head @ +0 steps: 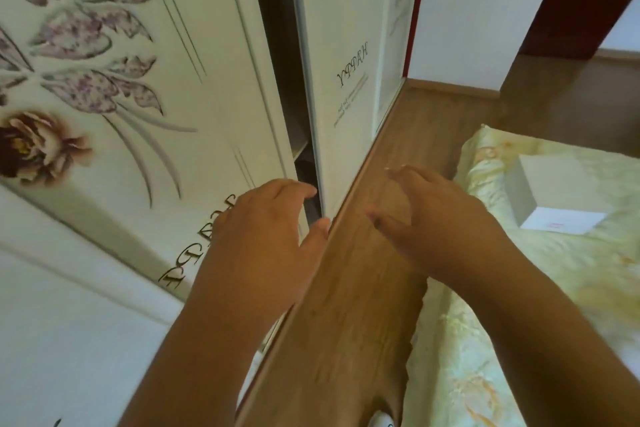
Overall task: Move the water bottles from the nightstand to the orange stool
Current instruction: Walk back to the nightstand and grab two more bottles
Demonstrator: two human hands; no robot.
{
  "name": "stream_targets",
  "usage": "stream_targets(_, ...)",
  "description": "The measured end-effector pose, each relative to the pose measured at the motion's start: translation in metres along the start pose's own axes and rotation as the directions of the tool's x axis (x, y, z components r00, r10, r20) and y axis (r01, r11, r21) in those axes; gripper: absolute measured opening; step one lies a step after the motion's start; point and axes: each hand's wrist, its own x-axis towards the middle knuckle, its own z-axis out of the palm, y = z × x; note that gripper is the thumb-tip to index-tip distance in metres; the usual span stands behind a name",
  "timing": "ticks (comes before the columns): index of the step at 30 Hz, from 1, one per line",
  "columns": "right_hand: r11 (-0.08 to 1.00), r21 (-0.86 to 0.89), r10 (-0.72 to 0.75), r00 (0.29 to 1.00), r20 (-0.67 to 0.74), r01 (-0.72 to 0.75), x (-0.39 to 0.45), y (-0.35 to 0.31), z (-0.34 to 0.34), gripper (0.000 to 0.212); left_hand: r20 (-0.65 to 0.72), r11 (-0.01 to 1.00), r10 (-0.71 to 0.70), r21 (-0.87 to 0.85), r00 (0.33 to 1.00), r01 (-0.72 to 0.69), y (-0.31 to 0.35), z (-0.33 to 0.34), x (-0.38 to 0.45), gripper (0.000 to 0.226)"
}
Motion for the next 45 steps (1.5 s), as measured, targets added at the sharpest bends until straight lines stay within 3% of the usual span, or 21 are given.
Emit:
stream_targets(5, 0.999, 0.004, 0.053, 0.998, -0.033, -0.053, 0.035, 0.037, -0.016, 0.062, 0.064, 0.997, 0.065, -0.037, 0.996, -0.062, 0.026, 0.019, 0.06, 0.048)
stream_targets(13, 0.969, -0.03, 0.241, 0.969, -0.06, -0.244, 0.105, 0.071, -0.036, 0.074, 0.091, 0.977, 0.209, -0.069, 0.974, -0.203, 0.052, 0.049, 0.176, 0.047)
stream_targets(22, 0.916, -0.051, 0.383, 0.905, -0.183, -0.398, 0.22, 0.058, -0.065, 0.075, 0.108, 0.916, 0.402, -0.065, 0.909, -0.397, 0.055, 0.044, 0.335, 0.048)
stream_targets(26, 0.903, -0.035, 0.416, 0.893, -0.173, -0.428, 0.254, 0.056, -0.055, 0.074, 0.119, 0.895, 0.447, -0.075, 0.887, -0.44, 0.055, 0.046, 0.385, 0.047)
stream_targets(37, 0.886, -0.002, 0.459, 0.877, -0.144, -0.464, 0.349, 0.105, -0.064, 0.073, 0.212, 0.902, 0.426, -0.021, 0.88, -0.432, 0.082, 0.079, 0.483, 0.048)
stream_targets(45, 0.917, 0.06, 0.398, 0.904, -0.153, -0.394, 0.439, 0.18, -0.113, 0.072, 0.172, 0.92, 0.383, 0.019, 0.908, -0.391, 0.156, 0.089, 0.558, 0.046)
